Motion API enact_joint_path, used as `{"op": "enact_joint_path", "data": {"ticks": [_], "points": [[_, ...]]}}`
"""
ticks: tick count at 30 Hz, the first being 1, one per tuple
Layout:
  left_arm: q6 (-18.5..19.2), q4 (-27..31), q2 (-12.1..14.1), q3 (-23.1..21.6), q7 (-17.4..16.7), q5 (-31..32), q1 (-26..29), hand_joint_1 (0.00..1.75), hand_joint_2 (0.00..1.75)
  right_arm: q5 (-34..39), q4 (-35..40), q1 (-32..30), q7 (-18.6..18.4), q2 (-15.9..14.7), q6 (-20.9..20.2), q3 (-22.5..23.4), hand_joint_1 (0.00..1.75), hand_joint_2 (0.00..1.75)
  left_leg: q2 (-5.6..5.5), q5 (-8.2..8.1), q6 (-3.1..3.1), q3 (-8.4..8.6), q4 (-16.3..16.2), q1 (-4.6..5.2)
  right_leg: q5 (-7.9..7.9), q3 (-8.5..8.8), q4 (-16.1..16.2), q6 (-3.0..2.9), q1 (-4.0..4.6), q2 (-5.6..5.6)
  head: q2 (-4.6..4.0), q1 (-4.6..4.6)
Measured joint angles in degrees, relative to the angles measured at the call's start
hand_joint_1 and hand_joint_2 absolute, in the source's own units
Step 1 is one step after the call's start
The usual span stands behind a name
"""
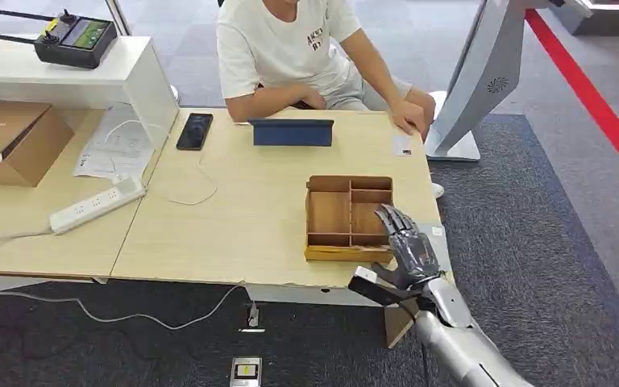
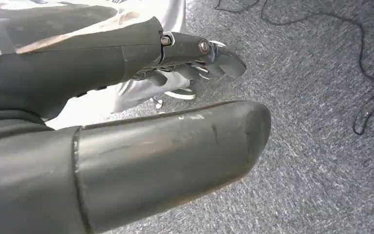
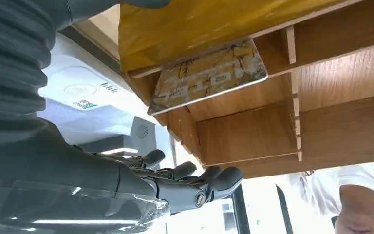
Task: Pass the card to the sensor for recognition and then transmit it.
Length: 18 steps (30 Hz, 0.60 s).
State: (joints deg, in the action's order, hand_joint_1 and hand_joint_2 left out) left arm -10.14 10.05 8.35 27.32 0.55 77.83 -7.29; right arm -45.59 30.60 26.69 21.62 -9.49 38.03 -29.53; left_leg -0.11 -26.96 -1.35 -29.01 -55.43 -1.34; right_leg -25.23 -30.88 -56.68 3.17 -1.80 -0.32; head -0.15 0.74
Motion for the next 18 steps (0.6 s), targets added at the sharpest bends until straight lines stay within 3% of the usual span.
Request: {"op": "enact_joint_path", "data": {"ticks": [14,15,16,17,18], "points": [[-0.1,0.0,-0.1,0.0,0.2,0.1,0.0,0.00,0.00,0.3,0.0,0.4,0.2,0.0,-0.1,1.2,0.00,1.75,0.00,0.00,0.00,0.00,0.0,0.00,0.00,0.00,0.0,0.00,0.00,0.00,0.00,0.00],[-0.1,0.0,-0.1,0.0,0.2,0.1,0.0,0.00,0.00,0.3,0.0,0.4,0.2,0.0,-0.1,1.2,0.09,1.75,0.00,0.00,0.00,0.00,0.0,0.00,0.00,0.00,0.0,0.00,0.00,0.00,0.00,0.00],[-0.1,0.0,-0.1,0.0,0.2,0.1,0.0,0.00,0.00,0.3,0.0,0.4,0.2,0.0,-0.1,1.2,0.87,1.75,0.00,0.00,0.00,0.00,0.0,0.00,0.00,0.00,0.0,0.00,0.00,0.00,0.00,0.00],[-0.1,0.0,-0.1,0.0,0.2,0.1,0.0,0.00,0.00,0.3,0.0,0.4,0.2,0.0,-0.1,1.2,1.48,1.75,0.00,0.00,0.00,0.00,0.0,0.00,0.00,0.00,0.0,0.00,0.00,0.00,0.00,0.00],[-0.1,0.0,-0.1,0.0,0.2,0.1,0.0,0.00,0.00,0.3,0.0,0.4,0.2,0.0,-0.2,1.2,1.61,1.75,0.00,0.00,0.00,0.00,0.0,0.00,0.00,0.00,0.0,0.00,0.00,0.00,0.00,0.00]]}}
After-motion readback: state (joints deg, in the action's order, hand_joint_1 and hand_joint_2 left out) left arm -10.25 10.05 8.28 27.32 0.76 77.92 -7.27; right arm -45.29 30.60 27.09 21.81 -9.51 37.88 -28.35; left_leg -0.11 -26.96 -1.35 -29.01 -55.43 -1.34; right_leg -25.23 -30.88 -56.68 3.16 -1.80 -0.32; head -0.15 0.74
